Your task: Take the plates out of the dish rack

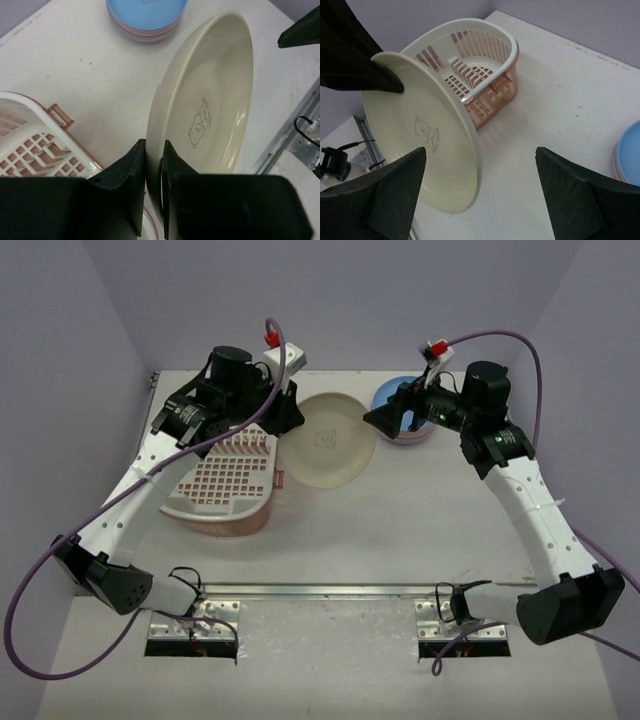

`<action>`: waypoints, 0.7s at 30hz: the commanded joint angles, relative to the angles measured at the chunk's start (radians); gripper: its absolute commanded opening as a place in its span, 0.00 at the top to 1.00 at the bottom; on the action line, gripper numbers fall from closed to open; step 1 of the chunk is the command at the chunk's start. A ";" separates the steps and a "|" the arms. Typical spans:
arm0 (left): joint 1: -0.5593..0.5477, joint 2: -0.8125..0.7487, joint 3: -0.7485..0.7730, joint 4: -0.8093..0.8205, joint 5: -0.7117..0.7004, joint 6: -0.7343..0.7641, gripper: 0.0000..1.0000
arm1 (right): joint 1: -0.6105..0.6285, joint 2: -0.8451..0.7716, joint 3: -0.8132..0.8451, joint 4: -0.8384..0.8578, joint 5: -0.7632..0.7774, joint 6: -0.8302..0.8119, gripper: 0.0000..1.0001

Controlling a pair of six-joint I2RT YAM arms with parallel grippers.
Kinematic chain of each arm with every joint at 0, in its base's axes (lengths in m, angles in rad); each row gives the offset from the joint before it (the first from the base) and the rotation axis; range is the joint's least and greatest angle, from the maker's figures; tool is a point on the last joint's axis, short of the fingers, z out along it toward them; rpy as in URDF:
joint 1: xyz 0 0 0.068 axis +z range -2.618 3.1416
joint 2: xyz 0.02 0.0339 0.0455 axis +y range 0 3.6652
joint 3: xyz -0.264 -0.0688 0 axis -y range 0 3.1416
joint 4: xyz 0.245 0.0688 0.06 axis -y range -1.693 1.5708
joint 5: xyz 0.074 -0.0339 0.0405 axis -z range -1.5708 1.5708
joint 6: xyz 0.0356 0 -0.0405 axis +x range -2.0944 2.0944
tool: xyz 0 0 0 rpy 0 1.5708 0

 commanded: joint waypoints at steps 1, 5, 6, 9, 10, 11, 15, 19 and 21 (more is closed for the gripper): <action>0.014 -0.027 0.022 0.031 0.192 -0.022 1.00 | 0.060 0.042 0.064 -0.044 0.095 -0.127 0.28; 0.027 -0.020 0.022 0.026 0.255 -0.026 1.00 | 0.094 0.072 0.068 -0.065 0.161 -0.176 0.41; 0.028 -0.018 0.022 0.026 0.262 -0.028 1.00 | 0.099 0.078 0.067 -0.071 0.178 -0.191 0.48; 0.036 -0.011 0.021 0.026 0.276 -0.034 1.00 | 0.105 0.083 0.061 -0.077 0.176 -0.215 0.70; 0.042 -0.007 0.021 0.026 0.274 -0.039 1.00 | 0.105 0.084 0.060 -0.080 0.168 -0.219 0.78; 0.047 -0.005 0.020 0.029 0.266 -0.046 0.96 | 0.105 0.085 0.060 -0.085 0.167 -0.220 0.92; 0.096 -0.009 -0.011 0.081 0.136 -0.126 0.01 | 0.100 0.103 0.064 -0.090 0.219 -0.213 1.00; 0.169 -0.002 -0.003 0.106 -0.020 -0.207 0.00 | 0.082 0.138 0.079 -0.091 0.319 -0.215 1.00; 0.205 -0.006 0.015 0.122 -0.103 -0.230 0.00 | 0.035 0.199 0.132 -0.097 0.366 -0.179 1.00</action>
